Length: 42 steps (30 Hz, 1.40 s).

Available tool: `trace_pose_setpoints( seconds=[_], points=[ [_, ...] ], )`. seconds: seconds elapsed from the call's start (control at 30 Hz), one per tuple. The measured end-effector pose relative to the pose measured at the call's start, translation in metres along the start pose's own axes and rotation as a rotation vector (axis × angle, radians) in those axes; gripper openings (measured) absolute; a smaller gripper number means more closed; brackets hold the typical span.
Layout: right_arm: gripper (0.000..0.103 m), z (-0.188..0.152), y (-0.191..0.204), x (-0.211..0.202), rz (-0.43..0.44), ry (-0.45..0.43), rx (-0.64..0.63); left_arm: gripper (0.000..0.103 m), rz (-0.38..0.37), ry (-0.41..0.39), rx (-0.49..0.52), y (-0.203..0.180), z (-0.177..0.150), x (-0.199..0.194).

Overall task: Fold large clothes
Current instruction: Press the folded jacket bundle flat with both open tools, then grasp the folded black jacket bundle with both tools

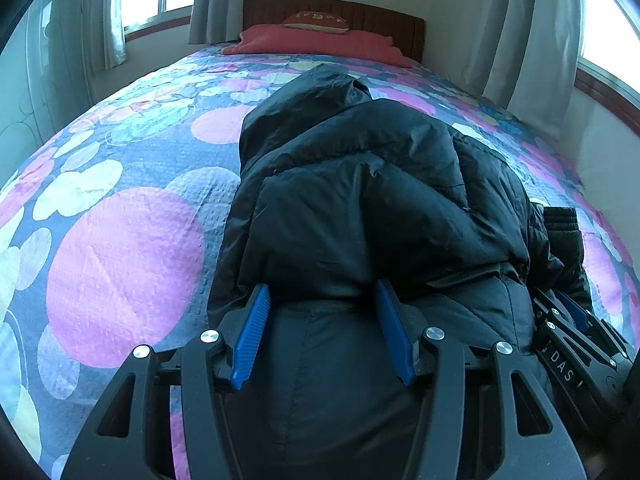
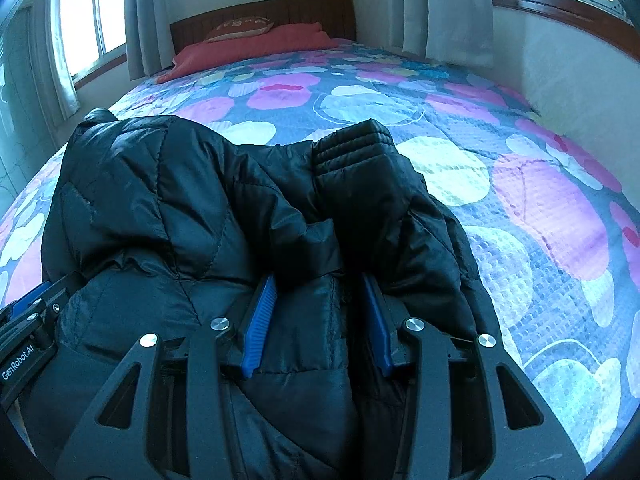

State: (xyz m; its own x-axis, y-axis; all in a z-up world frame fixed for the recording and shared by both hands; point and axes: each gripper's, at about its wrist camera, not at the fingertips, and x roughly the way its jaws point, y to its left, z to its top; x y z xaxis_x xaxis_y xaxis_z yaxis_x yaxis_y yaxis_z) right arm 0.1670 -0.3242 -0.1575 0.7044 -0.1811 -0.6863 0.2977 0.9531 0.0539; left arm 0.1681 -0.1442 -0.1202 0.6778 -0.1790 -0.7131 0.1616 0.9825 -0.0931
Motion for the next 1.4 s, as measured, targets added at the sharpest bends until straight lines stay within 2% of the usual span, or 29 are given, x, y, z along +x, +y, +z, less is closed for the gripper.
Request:
trace_pose_setpoints(
  seconds=[0.23, 0.47, 0.6, 0.67, 0.8, 0.83, 0.87, 0.97, 1.13, 1.23, 1.3, 1.4],
  points=[
    [0.041, 0.008, -0.002, -0.009, 0.001, 0.001, 0.012, 0.055, -0.018, 0.014, -0.032, 0.006, 0.007, -0.004],
    [0.044, 0.015, -0.007, -0.015, 0.015, -0.002, 0.036, 0.055, -0.036, 0.009, -0.133, 0.023, 0.013, -0.018],
    [0.048, 0.020, -0.018, -0.029, 0.053, -0.012, 0.097, 0.055, -0.053, 0.011, -0.288, 0.050, 0.013, -0.027],
    [0.059, 0.023, -0.028, -0.039, 0.085, -0.040, 0.152, 0.056, -0.062, 0.011, -0.377, 0.065, 0.012, -0.030],
    [0.071, 0.031, -0.055, -0.056, 0.140, -0.101, 0.277, 0.061, -0.101, 0.033, -0.573, 0.092, 0.011, -0.025],
    [0.077, 0.034, -0.064, -0.056, 0.150, -0.104, 0.312, 0.063, -0.112, 0.040, -0.603, 0.095, 0.011, -0.023],
    [0.081, 0.036, -0.071, -0.054, 0.161, -0.097, 0.340, 0.064, -0.132, 0.053, -0.635, 0.098, 0.011, -0.019],
    [0.082, 0.037, -0.090, -0.039, 0.187, -0.051, 0.419, 0.070, -0.181, 0.101, -0.711, 0.106, 0.009, -0.007],
    [0.082, 0.023, -0.117, -0.002, 0.236, 0.065, 0.562, 0.077, -0.240, 0.145, -0.754, 0.106, 0.002, 0.008],
    [0.084, 0.009, -0.127, 0.020, 0.335, 0.136, 0.661, 0.080, -0.309, 0.193, -0.767, 0.107, -0.001, 0.020],
    [0.088, 0.009, -0.127, 0.020, 0.381, 0.130, 0.656, 0.083, -0.372, 0.224, -0.747, 0.106, 0.003, 0.029],
    [0.089, 0.011, -0.114, 0.024, 0.443, 0.178, 0.572, 0.086, -0.443, 0.273, -0.699, 0.102, 0.008, 0.038]
  ],
)
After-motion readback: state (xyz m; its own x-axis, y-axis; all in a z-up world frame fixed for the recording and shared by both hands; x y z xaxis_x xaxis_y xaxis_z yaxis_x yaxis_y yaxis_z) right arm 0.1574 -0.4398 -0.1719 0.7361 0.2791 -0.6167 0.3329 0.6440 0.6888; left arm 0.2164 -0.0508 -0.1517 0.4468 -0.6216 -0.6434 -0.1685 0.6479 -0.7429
